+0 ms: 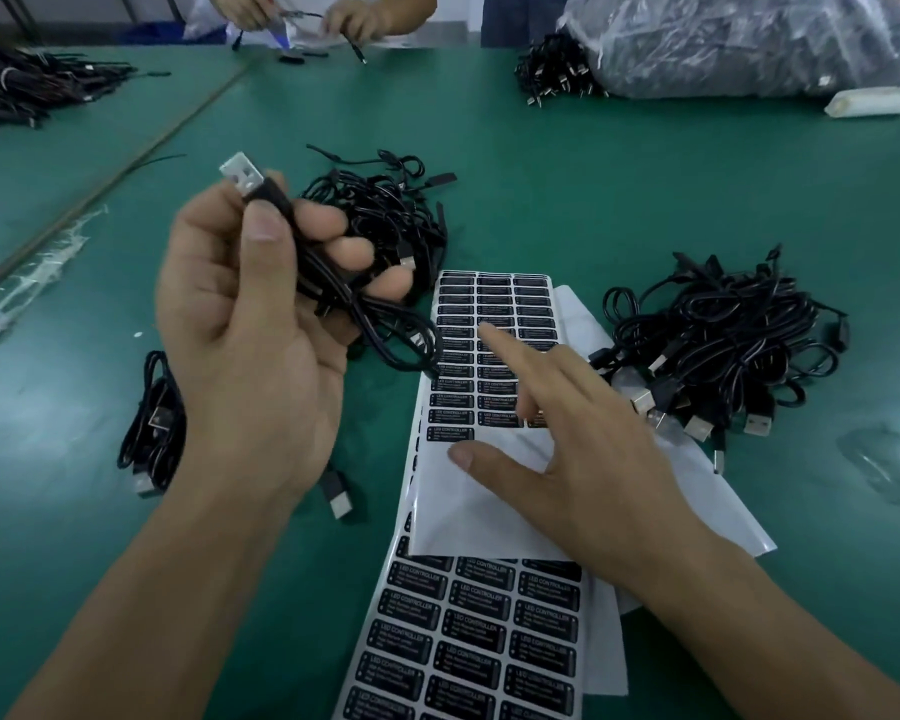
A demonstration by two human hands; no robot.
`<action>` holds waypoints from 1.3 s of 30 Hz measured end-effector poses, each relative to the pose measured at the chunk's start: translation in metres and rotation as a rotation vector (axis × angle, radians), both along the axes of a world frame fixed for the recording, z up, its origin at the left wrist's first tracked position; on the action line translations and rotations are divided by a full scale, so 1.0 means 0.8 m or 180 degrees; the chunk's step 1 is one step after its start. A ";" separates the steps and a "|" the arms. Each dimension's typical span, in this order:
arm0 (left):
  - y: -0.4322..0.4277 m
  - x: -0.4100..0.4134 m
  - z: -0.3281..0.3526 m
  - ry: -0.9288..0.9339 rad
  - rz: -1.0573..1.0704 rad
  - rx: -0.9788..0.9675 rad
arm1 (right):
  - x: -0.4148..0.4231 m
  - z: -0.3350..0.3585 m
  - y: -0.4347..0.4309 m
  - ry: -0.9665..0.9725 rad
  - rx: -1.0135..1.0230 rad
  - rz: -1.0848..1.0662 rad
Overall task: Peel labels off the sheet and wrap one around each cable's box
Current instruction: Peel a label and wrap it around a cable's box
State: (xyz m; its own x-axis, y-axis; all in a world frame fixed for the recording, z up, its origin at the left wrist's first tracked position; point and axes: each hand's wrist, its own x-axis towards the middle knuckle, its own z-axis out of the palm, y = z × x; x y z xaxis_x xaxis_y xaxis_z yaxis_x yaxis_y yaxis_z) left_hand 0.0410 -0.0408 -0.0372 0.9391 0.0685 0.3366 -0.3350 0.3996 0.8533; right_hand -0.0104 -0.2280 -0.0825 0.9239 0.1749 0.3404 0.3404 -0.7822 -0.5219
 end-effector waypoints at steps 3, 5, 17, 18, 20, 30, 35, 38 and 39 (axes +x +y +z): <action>-0.008 -0.002 0.007 0.0174 -0.0112 -0.0578 | 0.001 -0.001 0.000 -0.0128 0.0158 0.0122; -0.013 -0.001 0.006 0.0377 -0.0005 -0.0863 | 0.002 -0.002 0.001 -0.0231 0.0306 0.0190; -0.002 0.014 -0.009 0.0671 0.1201 -0.0308 | 0.005 -0.001 -0.002 -0.0216 0.0954 -0.0149; -0.001 0.013 -0.011 0.0582 0.1367 0.0043 | 0.005 -0.002 -0.002 -0.0165 0.0992 -0.0148; -0.004 0.008 -0.015 0.0342 0.1778 0.1136 | 0.005 -0.002 -0.003 -0.0084 0.1089 -0.0097; -0.034 -0.014 -0.030 -0.1140 0.0310 0.4114 | 0.009 -0.003 -0.006 0.0022 0.2333 0.0203; -0.030 -0.013 -0.038 -0.0761 -0.0337 0.4058 | 0.008 -0.002 -0.006 -0.0184 0.2330 0.0121; -0.029 -0.012 -0.042 -0.0355 -0.0610 0.3602 | 0.008 -0.003 -0.007 -0.0258 0.2108 -0.0004; -0.029 -0.011 -0.043 -0.0261 -0.0662 0.3457 | 0.008 -0.003 -0.007 -0.0293 0.2042 -0.0036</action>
State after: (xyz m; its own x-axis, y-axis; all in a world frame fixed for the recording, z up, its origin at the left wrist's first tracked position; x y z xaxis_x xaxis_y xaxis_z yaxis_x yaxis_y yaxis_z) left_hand 0.0321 -0.0638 -0.0713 0.8702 -0.4571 0.1838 -0.4198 -0.4927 0.7623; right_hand -0.0039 -0.2337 -0.0853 0.8865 -0.0991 0.4521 0.3997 -0.3284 -0.8558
